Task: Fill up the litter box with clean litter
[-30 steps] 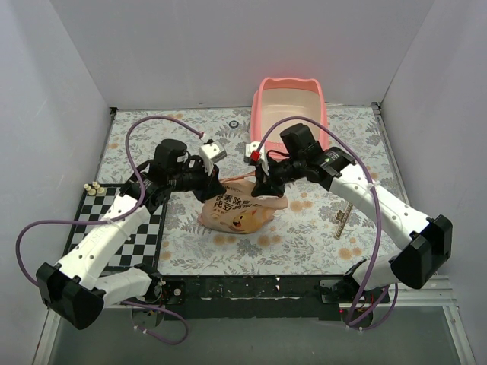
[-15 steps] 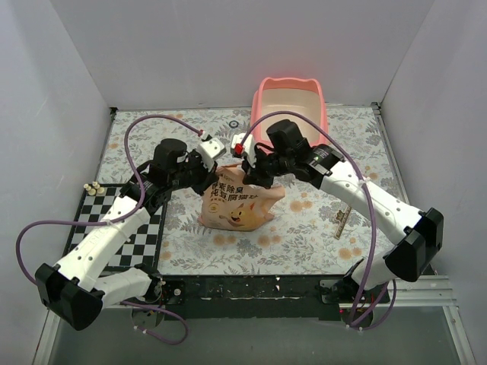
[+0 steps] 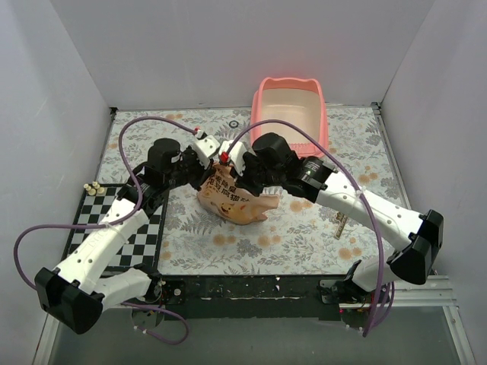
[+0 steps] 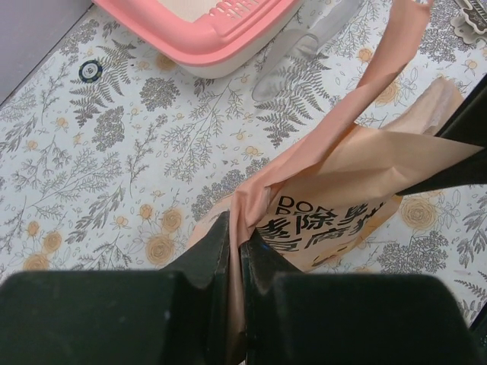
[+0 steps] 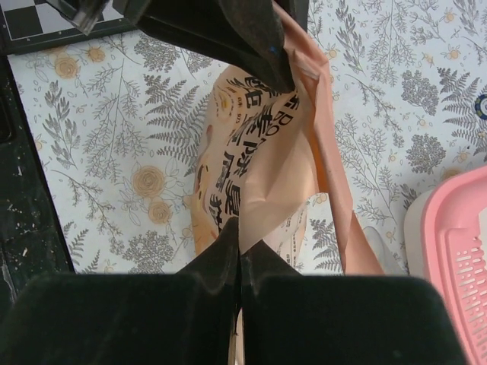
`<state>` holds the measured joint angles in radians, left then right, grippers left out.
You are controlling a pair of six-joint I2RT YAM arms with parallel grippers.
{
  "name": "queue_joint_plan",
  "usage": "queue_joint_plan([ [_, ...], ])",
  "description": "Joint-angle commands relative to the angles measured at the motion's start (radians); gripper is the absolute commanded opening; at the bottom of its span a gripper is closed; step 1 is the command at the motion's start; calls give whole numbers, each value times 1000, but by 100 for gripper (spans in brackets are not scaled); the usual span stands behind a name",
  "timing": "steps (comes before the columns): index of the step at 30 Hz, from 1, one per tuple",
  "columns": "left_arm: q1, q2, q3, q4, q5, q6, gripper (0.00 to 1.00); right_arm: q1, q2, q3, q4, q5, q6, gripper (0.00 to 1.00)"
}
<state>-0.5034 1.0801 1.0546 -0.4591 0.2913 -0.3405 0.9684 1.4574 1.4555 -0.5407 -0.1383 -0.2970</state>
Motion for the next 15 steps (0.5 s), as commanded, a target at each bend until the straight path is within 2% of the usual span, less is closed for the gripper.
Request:
queue_joint_plan([
  [1, -23, -45, -31, 209, 2, 89, 0, 79, -35, -30, 200, -83, 39, 1],
  [2, -23, -61, -62, 211, -7, 75, 0, 79, -34, -47, 205, -81, 42, 2],
  [4, -23, -110, -135, 253, -35, 43, 0, 78, -49, -76, 211, -48, 39, 26],
  [5, -23, -141, -169, 281, -44, 25, 0, 79, -63, -87, 214, -22, 32, 35],
  [7, -23, -204, -237, 335, -69, 6, 0, 64, -98, -101, 211, 15, 18, 46],
  [10, -23, -258, -300, 372, -113, -5, 0, 9, -150, -113, 190, 29, 4, 56],
  [15, -23, -321, -355, 418, -185, -28, 0, -123, -193, -168, 191, -76, 9, 60],
])
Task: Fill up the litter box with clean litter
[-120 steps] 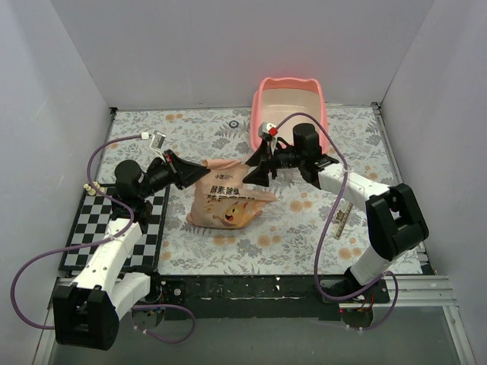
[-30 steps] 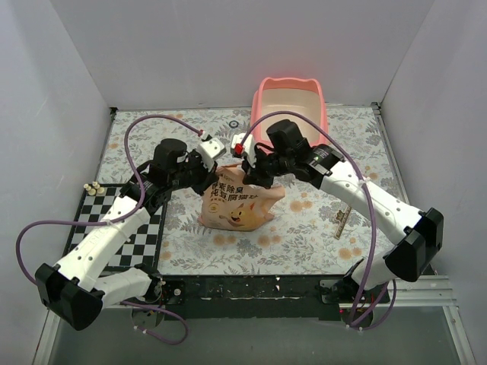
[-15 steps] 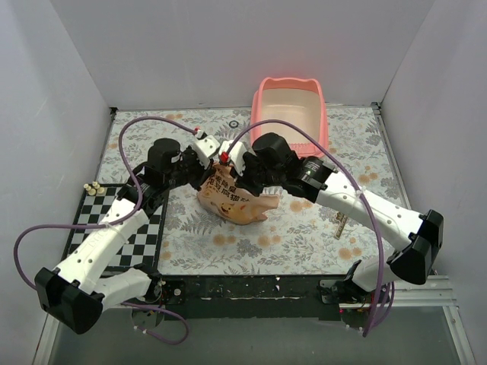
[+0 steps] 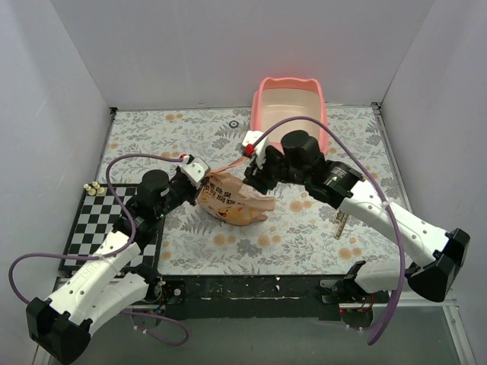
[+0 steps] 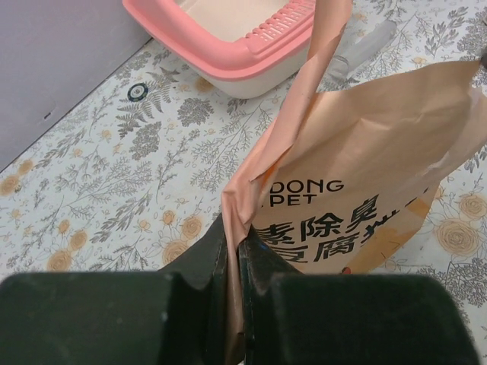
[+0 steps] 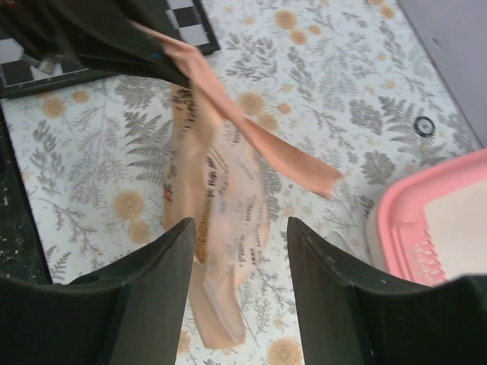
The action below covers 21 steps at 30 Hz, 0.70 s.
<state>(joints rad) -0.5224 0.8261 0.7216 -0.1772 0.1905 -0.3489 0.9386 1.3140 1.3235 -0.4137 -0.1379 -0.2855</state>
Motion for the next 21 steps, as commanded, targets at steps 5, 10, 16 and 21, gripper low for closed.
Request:
queue_joint_plan([
  [5, -4, -122, -66, 171, -137, -51, 0, -167, -21, -70, 50, -216, -66, 61],
  [10, -4, -163, -111, 226, -175, -93, 0, -178, 63, -37, 6, -313, -145, 64],
  [16, -4, -200, -142, 240, -175, -156, 0, -182, 160, 20, -16, -380, -182, 63],
  [21, -4, -234, -160, 246, -226, -171, 0, -185, 197, 26, -14, -449, -181, 63],
])
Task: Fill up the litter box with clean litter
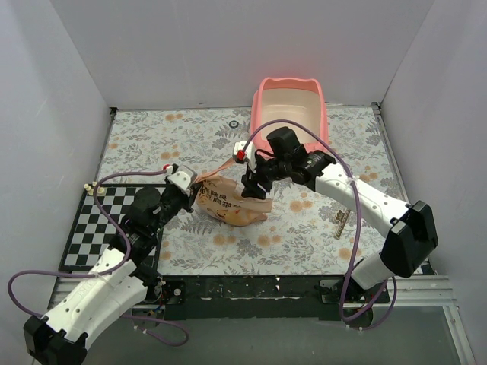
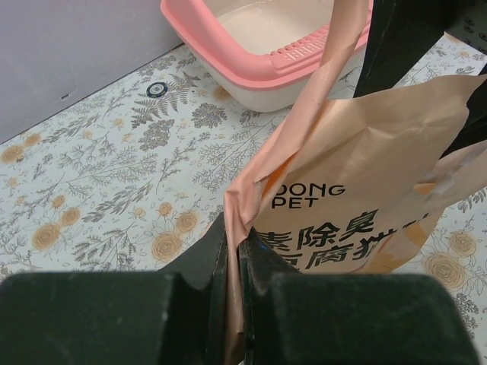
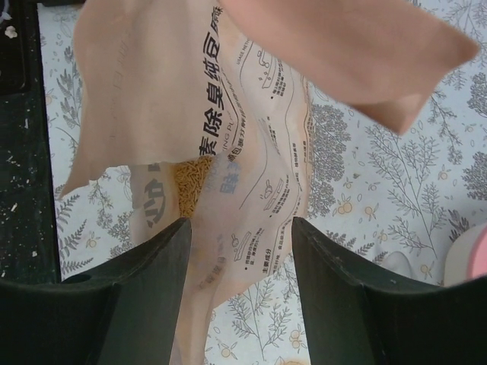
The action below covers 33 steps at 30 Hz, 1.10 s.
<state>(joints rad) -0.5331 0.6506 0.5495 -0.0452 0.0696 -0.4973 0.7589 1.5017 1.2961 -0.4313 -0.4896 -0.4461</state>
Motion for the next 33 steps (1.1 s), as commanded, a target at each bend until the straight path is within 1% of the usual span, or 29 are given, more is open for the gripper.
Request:
queue_joint_plan([
  [1, 7, -63, 9, 114, -106, -27, 0, -6, 12, 55, 2, -116, -20, 63],
  [8, 7, -86, -11, 116, -116, -56, 0, -4, 37, 74, -30, -204, -9, 63],
  [15, 7, -103, -26, 123, -120, -76, 0, 14, 72, 77, -20, -192, 12, 62],
  [19, 7, -108, -26, 125, -120, -80, 0, 46, 95, 63, -8, -136, 18, 61],
  [24, 7, -114, -25, 125, -120, -78, 0, 77, 95, 23, 46, 25, 50, 57],
  [25, 7, -115, -25, 125, -123, -78, 0, 77, 91, 11, 60, 57, 63, 53],
  [27, 7, -118, -25, 126, -125, -78, 0, 77, 72, -17, 97, 120, 78, 42],
  [30, 7, -131, -31, 139, -129, -81, 0, 76, 49, -63, 146, 245, 102, 15],
  [32, 7, -141, -39, 160, -125, -87, 0, 74, 43, -77, 161, 330, 106, 1],
  [33, 7, -147, -43, 169, -119, -90, 0, 69, 43, -80, 167, 374, 110, 1],
])
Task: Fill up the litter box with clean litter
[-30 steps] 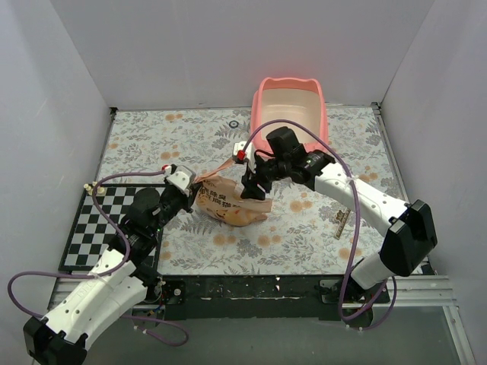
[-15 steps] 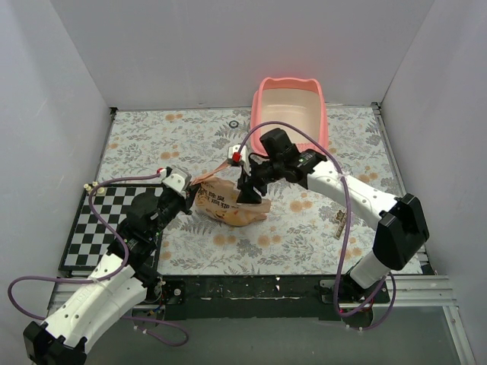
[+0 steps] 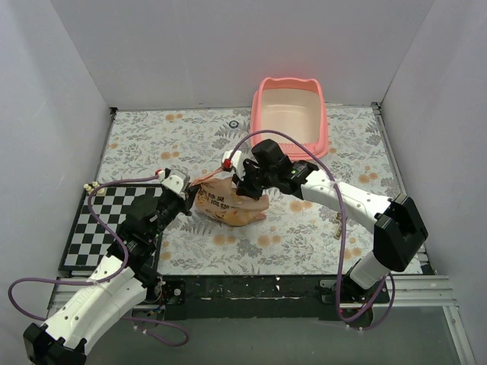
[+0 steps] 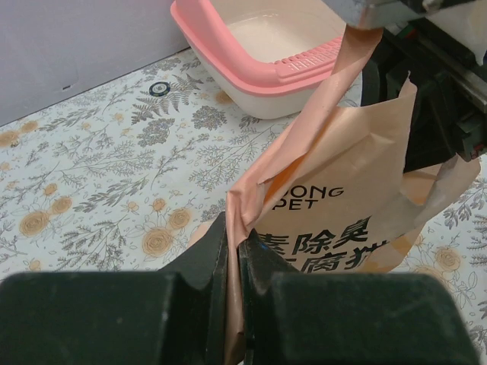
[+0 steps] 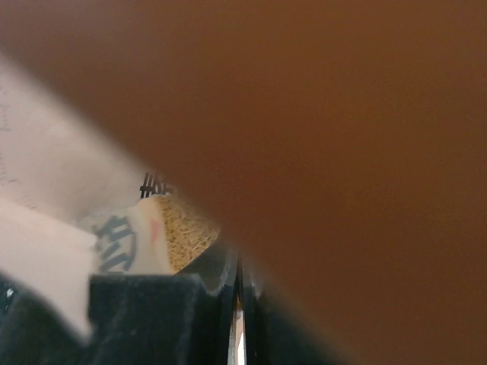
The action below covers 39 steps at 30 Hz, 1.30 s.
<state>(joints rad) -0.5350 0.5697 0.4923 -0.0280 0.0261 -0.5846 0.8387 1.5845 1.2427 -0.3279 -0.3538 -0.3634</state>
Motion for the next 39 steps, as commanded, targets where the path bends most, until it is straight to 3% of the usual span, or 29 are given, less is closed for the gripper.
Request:
queue_joint_plan([
  [1, 9, -68, 9, 164, -68, -6, 0, -15, -41, -28, 76, 269, 32, 1],
  [4, 9, -62, 11, 180, -34, -18, 0, -27, -58, -35, 134, 405, 38, 1],
  [10, 9, -53, 23, 200, 11, -34, 0, -38, -104, -54, 256, 525, 17, 1],
  [15, 9, -48, 22, 203, 17, -37, 0, -36, -158, -109, 319, 540, 32, 1],
  [20, 9, -51, 3, 206, 11, -50, 0, -38, -192, -114, 253, 457, 40, 1],
  [25, 10, -53, -1, 212, 9, -60, 0, -38, -265, -78, 155, 398, 44, 35],
  [29, 9, -51, -8, 218, 12, -61, 0, -38, -330, -48, 87, 325, 52, 43],
  [31, 9, -51, -14, 223, 15, -63, 0, -38, -334, -19, 43, 279, 55, 37],
  [34, 9, -53, -17, 230, 18, -63, 0, -38, -324, 14, -11, 224, 57, 2],
  [39, 9, -59, -18, 232, 17, -55, 0, -38, -275, 60, -72, 122, 64, 1],
])
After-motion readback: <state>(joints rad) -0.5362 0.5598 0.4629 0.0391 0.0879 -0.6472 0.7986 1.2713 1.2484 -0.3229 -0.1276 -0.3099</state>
